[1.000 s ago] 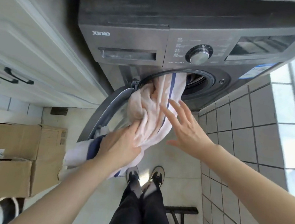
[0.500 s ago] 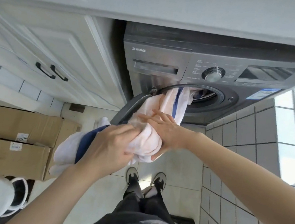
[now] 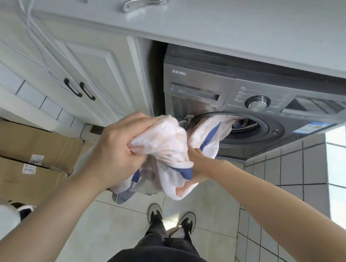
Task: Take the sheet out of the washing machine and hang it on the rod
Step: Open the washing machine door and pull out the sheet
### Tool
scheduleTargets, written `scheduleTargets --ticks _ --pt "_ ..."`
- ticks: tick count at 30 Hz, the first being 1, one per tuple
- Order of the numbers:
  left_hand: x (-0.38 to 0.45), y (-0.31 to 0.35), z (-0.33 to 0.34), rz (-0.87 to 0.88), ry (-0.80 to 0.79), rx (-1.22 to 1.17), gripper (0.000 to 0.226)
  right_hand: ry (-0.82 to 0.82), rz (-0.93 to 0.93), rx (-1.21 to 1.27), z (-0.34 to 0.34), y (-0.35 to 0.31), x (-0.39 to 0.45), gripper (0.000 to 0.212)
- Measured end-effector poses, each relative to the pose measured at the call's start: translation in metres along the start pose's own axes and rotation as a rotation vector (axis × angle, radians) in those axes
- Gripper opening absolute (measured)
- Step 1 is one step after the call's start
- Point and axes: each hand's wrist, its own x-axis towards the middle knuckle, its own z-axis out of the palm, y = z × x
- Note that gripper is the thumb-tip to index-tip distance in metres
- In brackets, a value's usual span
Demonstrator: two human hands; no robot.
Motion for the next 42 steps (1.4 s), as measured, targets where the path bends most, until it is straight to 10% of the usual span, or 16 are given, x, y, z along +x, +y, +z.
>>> scheduleTargets --ticks 5,11,14,17,20,26,33,42 --pt "0.009 -0.011 -0.014 -0.037 0.094 -0.020 0.046 -0.088 0.078 0.167 0.003 -0.017 -0.001 0.131" --pt "0.010 -0.034 -0.029 -0.255 0.267 -0.093 0.041 0.108 0.156 0.396 0.007 -0.016 -0.013 0.038" --pt "0.007 -0.047 -0.036 -0.316 0.255 -0.084 0.043 0.146 0.142 0.399 0.001 -0.008 -0.022 0.036" --pt "0.002 -0.057 -0.044 -0.413 0.098 -0.057 0.046 0.182 0.129 0.330 -0.009 0.006 -0.035 0.016" --pt "0.000 -0.070 -0.043 -0.578 -0.245 0.128 0.027 0.231 0.275 0.167 -0.022 0.031 -0.034 0.064" --pt "-0.002 -0.048 0.001 -0.308 -0.563 0.352 0.106 0.401 0.434 -0.356 -0.062 0.027 -0.024 0.029" --pt "-0.001 -0.055 0.038 -0.463 -0.910 0.573 0.039 0.576 0.270 -0.094 -0.071 0.005 -0.040 0.031" --pt "-0.003 -0.026 0.050 -0.296 -0.373 0.384 0.117 0.811 -0.047 0.090 -0.057 -0.064 -0.066 0.038"
